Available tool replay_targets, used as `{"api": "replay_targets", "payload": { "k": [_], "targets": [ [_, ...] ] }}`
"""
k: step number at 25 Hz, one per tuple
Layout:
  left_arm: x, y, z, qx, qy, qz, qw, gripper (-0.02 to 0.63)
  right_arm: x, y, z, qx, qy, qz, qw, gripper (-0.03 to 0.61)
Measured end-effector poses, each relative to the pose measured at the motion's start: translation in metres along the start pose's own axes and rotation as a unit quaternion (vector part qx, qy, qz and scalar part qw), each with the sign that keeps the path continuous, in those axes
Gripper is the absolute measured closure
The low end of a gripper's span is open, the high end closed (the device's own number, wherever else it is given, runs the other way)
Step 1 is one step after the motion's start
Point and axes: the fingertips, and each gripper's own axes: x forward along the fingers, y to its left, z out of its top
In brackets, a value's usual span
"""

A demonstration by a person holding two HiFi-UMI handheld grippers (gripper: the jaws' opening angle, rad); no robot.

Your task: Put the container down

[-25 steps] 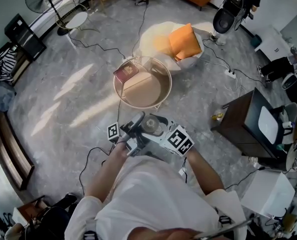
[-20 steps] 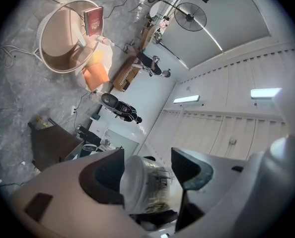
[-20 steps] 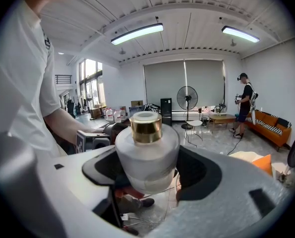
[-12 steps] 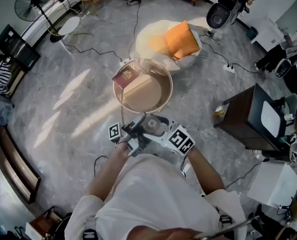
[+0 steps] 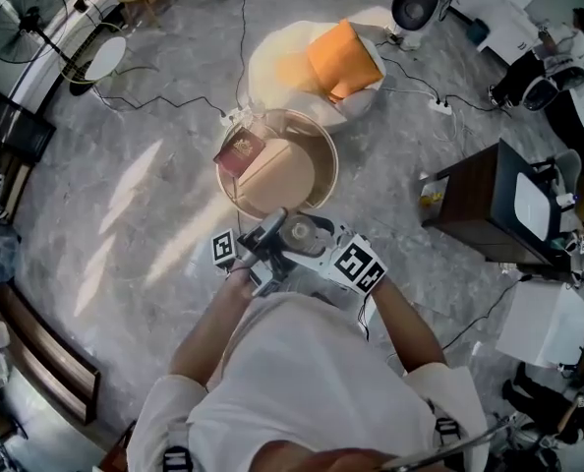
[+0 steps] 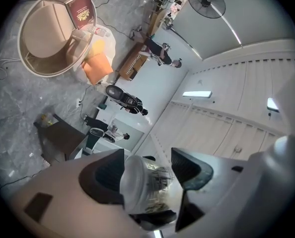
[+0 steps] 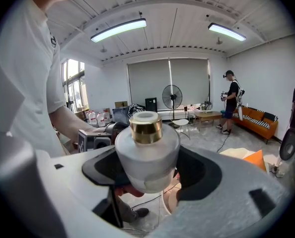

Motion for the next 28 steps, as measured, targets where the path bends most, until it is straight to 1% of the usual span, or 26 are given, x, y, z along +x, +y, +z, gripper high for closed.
{"api": "replay_targets", "payload": {
  "k": [6, 10, 16, 20, 24, 28],
  "targets": [
    [-0.001, -0.017, 0.050, -0.023, 0.027, 0.018, 0.9992, 0.336, 0.047, -0.026, 0.020, 0.022, 0.003, -0.033, 0.999, 0.244],
    [0.002, -0.028, 0.072, -0.029, 0.045, 0.027, 0.9982, 0.336, 0.068, -0.040, 0.031, 0.034, 0.001, -0.053, 0.998, 0.244],
    [0.001, -0.027, 0.094, -0.047, 0.057, 0.038, 0.9965, 0.334, 0.088, -0.051, 0.031, 0.051, 0.006, -0.069, 0.996, 0.244],
    [0.008, -0.023, 0.104, -0.052, 0.061, 0.043, 0.9959, 0.334, 0.092, -0.064, 0.030, 0.057, 0.011, -0.072, 0.996, 0.244],
    [0.018, -0.020, 0.113, -0.057, 0.054, 0.044, 0.9960, 0.334, 0.093, -0.078, 0.030, 0.060, 0.012, -0.068, 0.996, 0.244],
    [0.029, -0.016, 0.123, -0.050, 0.045, 0.037, 0.9971, 0.334, 0.093, -0.093, 0.029, 0.054, 0.009, -0.063, 0.997, 0.245]
  ]
}}
